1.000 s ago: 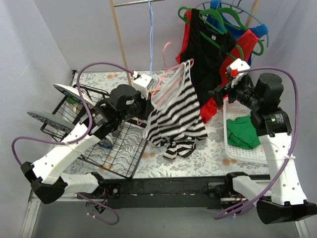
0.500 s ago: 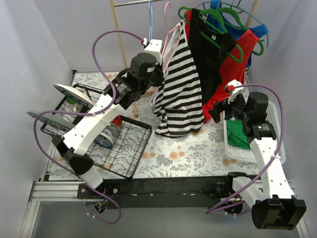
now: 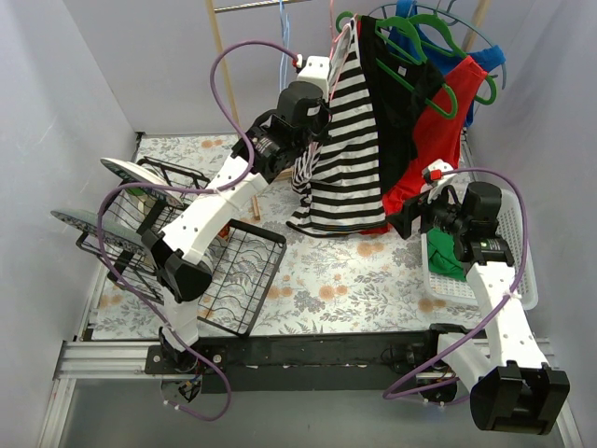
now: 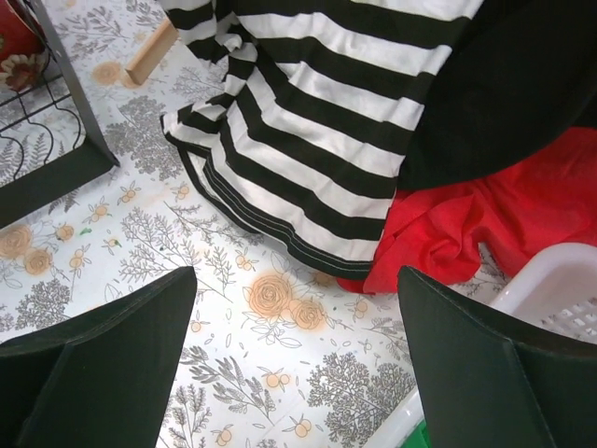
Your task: Place the tank top on the hanger
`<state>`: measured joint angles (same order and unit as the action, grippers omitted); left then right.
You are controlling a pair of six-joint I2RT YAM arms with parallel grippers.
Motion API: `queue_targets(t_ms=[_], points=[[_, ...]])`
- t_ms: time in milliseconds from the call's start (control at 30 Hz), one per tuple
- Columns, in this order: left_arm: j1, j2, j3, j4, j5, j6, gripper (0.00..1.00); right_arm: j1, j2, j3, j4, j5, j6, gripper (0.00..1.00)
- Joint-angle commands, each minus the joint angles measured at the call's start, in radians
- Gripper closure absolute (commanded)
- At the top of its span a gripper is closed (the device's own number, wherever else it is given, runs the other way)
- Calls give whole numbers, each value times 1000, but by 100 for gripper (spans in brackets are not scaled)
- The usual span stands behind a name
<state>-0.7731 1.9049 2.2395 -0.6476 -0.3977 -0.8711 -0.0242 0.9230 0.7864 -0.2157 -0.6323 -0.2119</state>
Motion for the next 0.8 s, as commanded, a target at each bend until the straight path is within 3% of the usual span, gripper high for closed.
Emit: queue_targets(t_ms=[0, 767], points=[[8, -3, 49, 109, -38, 6, 100, -3, -21, -19, 59, -56, 9, 4], [5, 109, 106, 293, -154, 18, 100, -3, -33, -45, 70, -116, 17, 5]])
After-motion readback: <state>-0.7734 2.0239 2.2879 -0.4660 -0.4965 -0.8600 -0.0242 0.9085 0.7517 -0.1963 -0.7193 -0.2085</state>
